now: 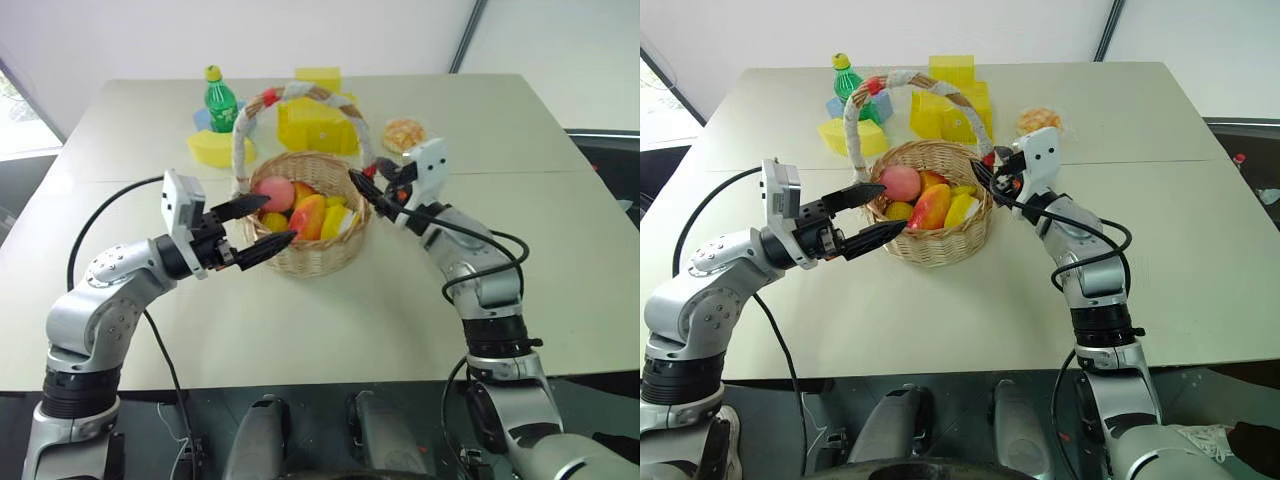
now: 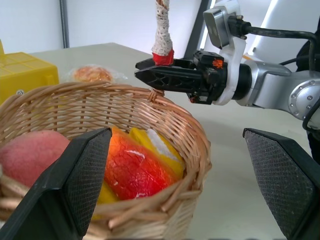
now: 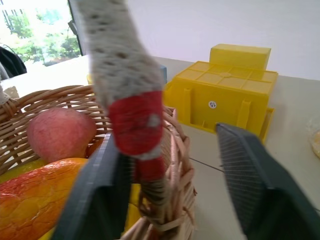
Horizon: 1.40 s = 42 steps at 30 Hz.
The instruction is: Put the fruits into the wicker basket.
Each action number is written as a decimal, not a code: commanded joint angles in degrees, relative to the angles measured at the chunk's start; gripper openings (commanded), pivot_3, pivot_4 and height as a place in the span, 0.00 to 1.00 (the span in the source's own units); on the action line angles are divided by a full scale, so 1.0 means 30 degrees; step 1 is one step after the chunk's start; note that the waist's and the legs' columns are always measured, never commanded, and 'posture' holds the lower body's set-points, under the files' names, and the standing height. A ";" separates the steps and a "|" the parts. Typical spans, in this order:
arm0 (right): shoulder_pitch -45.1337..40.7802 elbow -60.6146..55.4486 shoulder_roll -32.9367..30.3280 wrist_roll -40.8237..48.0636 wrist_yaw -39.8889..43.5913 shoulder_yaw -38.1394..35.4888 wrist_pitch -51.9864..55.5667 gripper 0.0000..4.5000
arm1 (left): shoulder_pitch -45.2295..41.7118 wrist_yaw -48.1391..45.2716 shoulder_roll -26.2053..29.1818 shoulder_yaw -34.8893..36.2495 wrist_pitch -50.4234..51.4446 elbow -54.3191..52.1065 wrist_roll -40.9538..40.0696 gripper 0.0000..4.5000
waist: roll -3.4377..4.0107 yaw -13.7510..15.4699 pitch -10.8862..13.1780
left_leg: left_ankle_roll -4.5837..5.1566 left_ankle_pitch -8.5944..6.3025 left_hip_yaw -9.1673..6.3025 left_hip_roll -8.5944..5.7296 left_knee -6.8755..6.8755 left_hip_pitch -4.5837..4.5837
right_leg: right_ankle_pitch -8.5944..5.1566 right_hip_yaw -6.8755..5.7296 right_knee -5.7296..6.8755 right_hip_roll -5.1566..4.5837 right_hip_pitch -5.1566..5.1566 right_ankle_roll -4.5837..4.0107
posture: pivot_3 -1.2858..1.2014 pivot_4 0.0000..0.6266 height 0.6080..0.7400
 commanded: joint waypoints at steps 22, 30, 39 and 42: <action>0.1520 0.4955 -0.6473 -0.2689 -0.4632 -0.7984 -0.4468 0.01 | -0.1945 -0.1218 -0.1219 -0.1450 -0.1125 0.1220 0.0650 1.00 | 0.0026 -0.0323 -0.0009 | 0.0001 0.0004 0.0063 -0.0013 0.0001 0.0031 | 0.0000 0.0038 0.0010 0.0054 0.0003 0.0001 | 0.52 0.24 1.00; 0.2589 0.3270 -0.6568 -0.2269 -0.4937 -0.8612 -0.4198 0.73 | -0.1775 -0.1120 -0.1132 -0.1252 -0.1155 0.1271 0.0771 1.00 | 0.0034 -0.0375 -0.0014 | -0.0003 0.0008 0.0045 -0.0013 0.0004 0.0022 | 0.0000 0.0040 0.0030 0.0036 0.0005 0.0001 | 0.52 0.24 1.00; 0.8521 -0.4679 -0.8495 0.0983 0.0601 -0.9010 -0.2071 0.73 | -0.1566 -0.0836 0.0322 0.0153 -0.2442 0.3317 0.2410 1.00 | 0.0040 -0.0056 -0.0014 | 0.0000 0.0006 0.0034 -0.0013 0.0006 0.0026 | 0.0000 0.0041 0.0016 0.0037 0.0007 0.0004 | 0.52 0.24 1.00; 0.9830 -0.6518 -0.8775 0.2094 0.2762 -0.7616 -0.1415 0.73 | -0.1172 -0.0061 0.0811 0.0737 -0.2977 0.3946 0.3401 1.00 | 0.0039 -0.0117 -0.0015 | 0.0002 0.0005 0.0032 -0.0001 0.0004 0.0057 | 0.0000 0.0040 0.0017 0.0055 0.0034 0.0004 | 0.52 0.24 1.00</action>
